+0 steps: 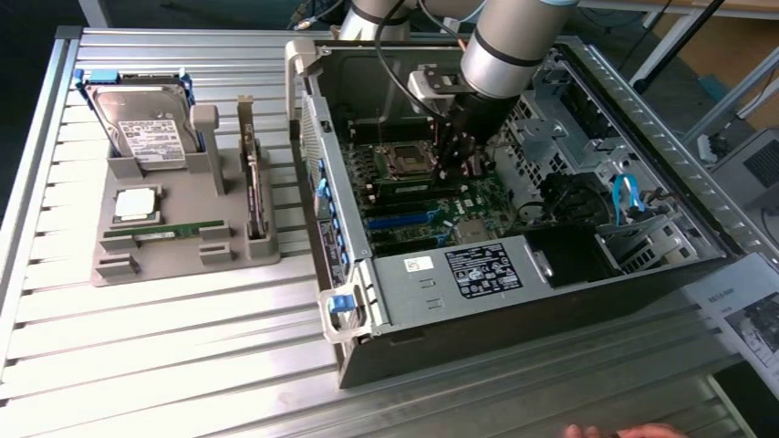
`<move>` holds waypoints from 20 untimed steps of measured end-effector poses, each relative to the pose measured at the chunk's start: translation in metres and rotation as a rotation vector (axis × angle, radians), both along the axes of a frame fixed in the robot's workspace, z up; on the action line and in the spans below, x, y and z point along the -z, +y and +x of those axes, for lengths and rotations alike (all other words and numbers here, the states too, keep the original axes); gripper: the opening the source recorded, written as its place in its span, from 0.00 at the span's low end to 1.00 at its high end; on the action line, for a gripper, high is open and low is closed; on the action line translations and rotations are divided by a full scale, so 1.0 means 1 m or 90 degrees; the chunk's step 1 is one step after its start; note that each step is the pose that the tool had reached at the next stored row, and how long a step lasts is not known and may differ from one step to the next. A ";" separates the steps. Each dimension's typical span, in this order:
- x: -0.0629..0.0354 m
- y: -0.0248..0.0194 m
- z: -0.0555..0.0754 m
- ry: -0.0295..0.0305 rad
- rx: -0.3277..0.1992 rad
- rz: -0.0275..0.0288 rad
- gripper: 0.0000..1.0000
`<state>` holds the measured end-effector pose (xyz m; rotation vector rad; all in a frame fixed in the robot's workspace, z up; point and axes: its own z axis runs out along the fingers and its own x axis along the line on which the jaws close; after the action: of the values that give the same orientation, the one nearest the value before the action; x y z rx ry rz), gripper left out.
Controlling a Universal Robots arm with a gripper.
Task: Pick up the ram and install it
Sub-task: 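Insert the ram into the slot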
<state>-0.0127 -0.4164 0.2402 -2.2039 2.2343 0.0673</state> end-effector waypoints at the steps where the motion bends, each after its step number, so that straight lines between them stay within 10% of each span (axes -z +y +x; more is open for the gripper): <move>1: 0.0003 0.0000 0.000 0.0000 0.000 0.0001 0.12; 20: 0.0018 0.0006 0.001 0.0000 0.000 0.0001 0.12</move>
<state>-0.0120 -0.4157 0.2384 -2.2039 2.2341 0.0675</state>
